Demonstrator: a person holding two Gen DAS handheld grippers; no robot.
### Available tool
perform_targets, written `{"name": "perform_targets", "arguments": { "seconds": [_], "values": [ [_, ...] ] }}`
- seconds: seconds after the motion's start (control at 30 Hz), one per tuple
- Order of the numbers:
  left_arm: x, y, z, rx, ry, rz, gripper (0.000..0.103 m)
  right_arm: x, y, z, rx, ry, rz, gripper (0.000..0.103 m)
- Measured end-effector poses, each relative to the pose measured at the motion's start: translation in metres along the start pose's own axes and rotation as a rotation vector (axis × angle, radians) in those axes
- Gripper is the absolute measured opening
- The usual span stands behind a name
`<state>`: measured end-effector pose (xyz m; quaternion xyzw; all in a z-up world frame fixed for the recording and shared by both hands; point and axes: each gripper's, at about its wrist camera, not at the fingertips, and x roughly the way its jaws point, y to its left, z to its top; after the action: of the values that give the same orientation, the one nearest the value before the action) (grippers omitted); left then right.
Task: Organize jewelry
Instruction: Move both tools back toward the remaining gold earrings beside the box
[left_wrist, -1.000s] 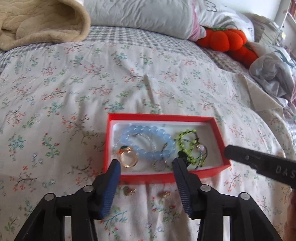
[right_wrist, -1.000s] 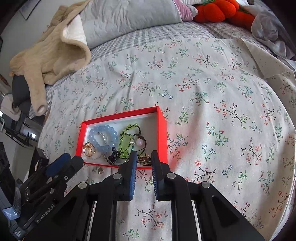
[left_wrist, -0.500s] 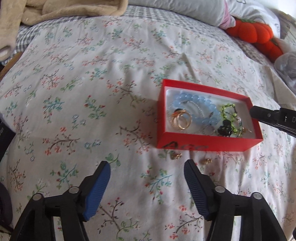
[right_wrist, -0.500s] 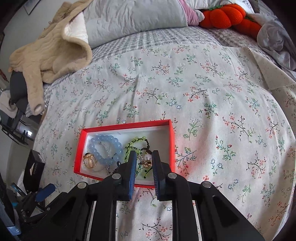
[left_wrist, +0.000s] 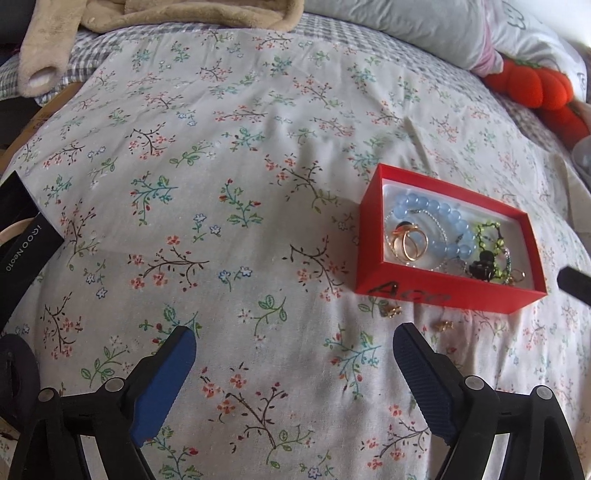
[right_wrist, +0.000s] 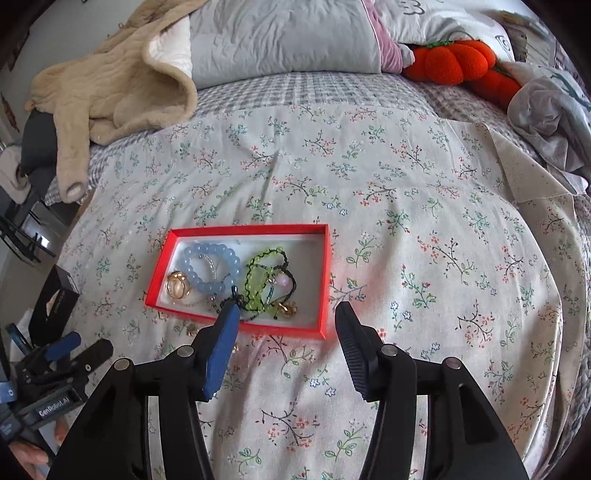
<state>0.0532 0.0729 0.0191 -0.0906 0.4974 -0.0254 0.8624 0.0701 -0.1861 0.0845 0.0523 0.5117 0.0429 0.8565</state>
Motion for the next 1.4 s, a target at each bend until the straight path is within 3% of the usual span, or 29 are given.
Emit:
{"name": "perform_targets", "arguments": {
  "seconds": [0.53,1.03,1.4],
  "values": [
    [0.009,0.014,-0.010,0.018,-0.007,-0.002,0.096,0.006,-0.019,-0.036,-0.003,0.054,-0.042,0.061],
    [0.037,0.015,-0.006,0.045,0.022,-0.018,0.096,0.031,-0.022,-0.049,-0.063,0.125,-0.065,0.061],
    [0.047,0.010,0.004,0.070,0.029,-0.064,0.096,0.043,-0.045,-0.048,-0.009,0.167,-0.067,0.061]
  ]
}}
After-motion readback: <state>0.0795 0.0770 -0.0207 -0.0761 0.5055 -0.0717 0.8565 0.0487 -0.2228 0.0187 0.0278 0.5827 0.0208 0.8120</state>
